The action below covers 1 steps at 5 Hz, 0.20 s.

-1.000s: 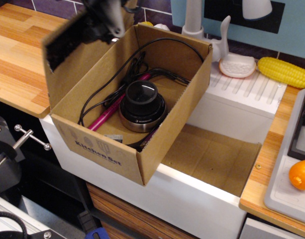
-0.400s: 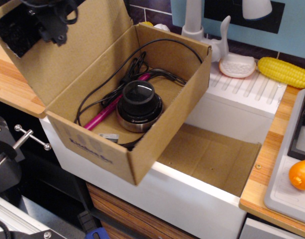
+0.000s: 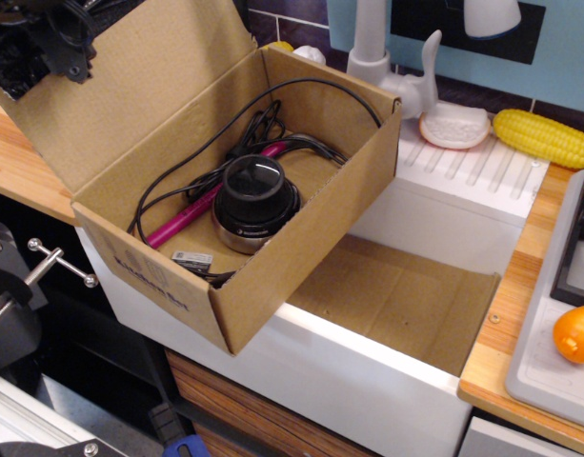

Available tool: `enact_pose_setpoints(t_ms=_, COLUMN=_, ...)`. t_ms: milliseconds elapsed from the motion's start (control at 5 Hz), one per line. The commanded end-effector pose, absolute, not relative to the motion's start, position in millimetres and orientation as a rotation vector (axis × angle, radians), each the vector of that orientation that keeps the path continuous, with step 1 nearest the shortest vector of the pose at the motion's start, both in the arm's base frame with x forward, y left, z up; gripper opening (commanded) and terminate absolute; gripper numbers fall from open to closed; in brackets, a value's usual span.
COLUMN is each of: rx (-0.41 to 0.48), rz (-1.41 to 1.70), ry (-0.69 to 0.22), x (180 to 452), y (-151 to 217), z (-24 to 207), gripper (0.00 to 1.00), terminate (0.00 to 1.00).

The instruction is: Open brown1fbox flap

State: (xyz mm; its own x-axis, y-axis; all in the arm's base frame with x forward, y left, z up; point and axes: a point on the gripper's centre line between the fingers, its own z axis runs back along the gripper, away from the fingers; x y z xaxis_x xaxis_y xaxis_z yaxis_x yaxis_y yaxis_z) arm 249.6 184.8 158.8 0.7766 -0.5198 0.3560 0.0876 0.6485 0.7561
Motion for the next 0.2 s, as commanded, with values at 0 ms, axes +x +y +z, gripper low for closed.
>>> enact_pose_setpoints(t_ms=0, rx=0.545, rz=-0.322, ry=-0.548, x=237.5, y=203.9, z=141.3, gripper=1.0, terminate=1.0)
